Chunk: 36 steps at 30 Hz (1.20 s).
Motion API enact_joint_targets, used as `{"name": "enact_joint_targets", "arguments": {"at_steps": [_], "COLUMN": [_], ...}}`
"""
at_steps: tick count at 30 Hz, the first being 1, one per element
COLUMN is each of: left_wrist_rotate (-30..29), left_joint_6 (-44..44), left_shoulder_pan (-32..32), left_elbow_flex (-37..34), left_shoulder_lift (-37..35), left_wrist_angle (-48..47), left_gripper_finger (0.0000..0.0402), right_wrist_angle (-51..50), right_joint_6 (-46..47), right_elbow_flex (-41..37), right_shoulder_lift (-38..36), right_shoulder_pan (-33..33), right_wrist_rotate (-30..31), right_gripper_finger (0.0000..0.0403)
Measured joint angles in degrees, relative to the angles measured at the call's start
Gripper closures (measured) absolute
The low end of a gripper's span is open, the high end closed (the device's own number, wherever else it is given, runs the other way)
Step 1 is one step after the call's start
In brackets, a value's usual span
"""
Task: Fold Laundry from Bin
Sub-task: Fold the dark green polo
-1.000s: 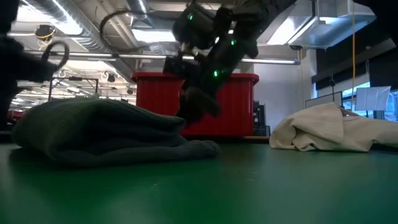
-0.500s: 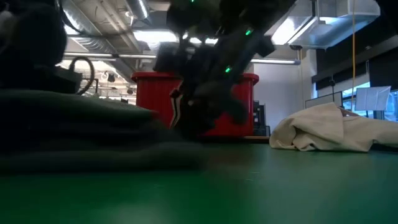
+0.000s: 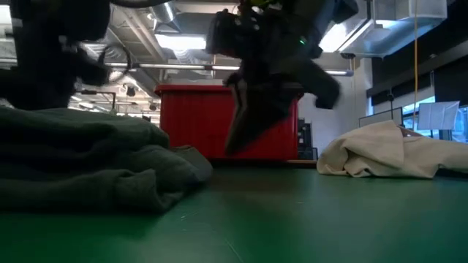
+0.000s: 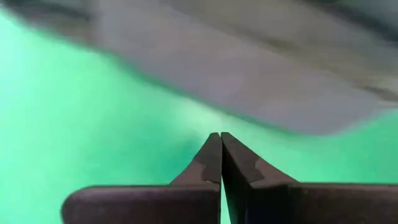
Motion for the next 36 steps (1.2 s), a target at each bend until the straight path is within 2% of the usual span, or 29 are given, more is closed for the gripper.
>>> {"name": "enact_joint_targets", "arguments": {"at_steps": [4, 8, 11, 14, 17, 19, 23, 27, 32, 36], "left_wrist_rotate": [-2.01, -6.99, -11.17, -17.67, -24.73, -29.27, -36.68, -40.31, -41.10, -40.00], "left_joint_6": [-6.18, -7.87, -10.75, -18.57, -26.20, -30.24, -34.59, -36.49, -36.51, -36.51], "left_shoulder_pan": [-3.32, -10.06, -15.71, -21.78, -27.60, -30.61, -34.65, -35.66, -35.62, -35.83], "left_elbow_flex": [8.27, 13.25, 13.90, 12.70, 10.52, 8.77, 5.04, 1.41, -1.79, -2.57], "left_shoulder_lift": [-0.30, -3.05, -6.05, -9.45, -11.77, -12.66, -12.62, -12.62, -12.62, -12.62], "left_wrist_angle": [-10.69, -8.94, -6.63, -6.35, -5.10, -3.44, 0.51, 5.67, 11.98, 14.23], "left_gripper_finger": [0.0214, 0.0220, 0.0248, 0.0297, 0.0367, 0.0391, 0.0399, 0.0400, 0.0400, 0.0400], "right_wrist_angle": [4.48, 15.97, 22.93, 27.60, 30.31, 29.89, 31.89, 36.18, 37.33, 30.58], "right_joint_6": [-1.37, -2.90, -4.40, -4.59, -4.79, -4.66, -4.09, -1.84, 0.36, 1.76], "right_elbow_flex": [-0.04, 0.00, 0.00, 0.06, 0.08, 0.00, 0.00, 0.02, 0.13, 0.09], "right_shoulder_lift": [-1.70, -2.41, -2.32, -1.64, -0.05, 1.04, 3.67, 5.35, 8.14, 9.06], "right_shoulder_pan": [-1.24, -2.63, -3.41, -3.57, -4.08, -4.53, -5.42, -6.02, -7.09, -7.30], "right_wrist_rotate": [1.84, -0.57, -3.43, -4.16, -4.40, -4.94, -5.49, -8.08, -9.06, -9.09], "right_gripper_finger": [0.0403, 0.0403, 0.0403, 0.0403, 0.0403, 0.0403, 0.0403, 0.0403, 0.0403, 0.0403]}}
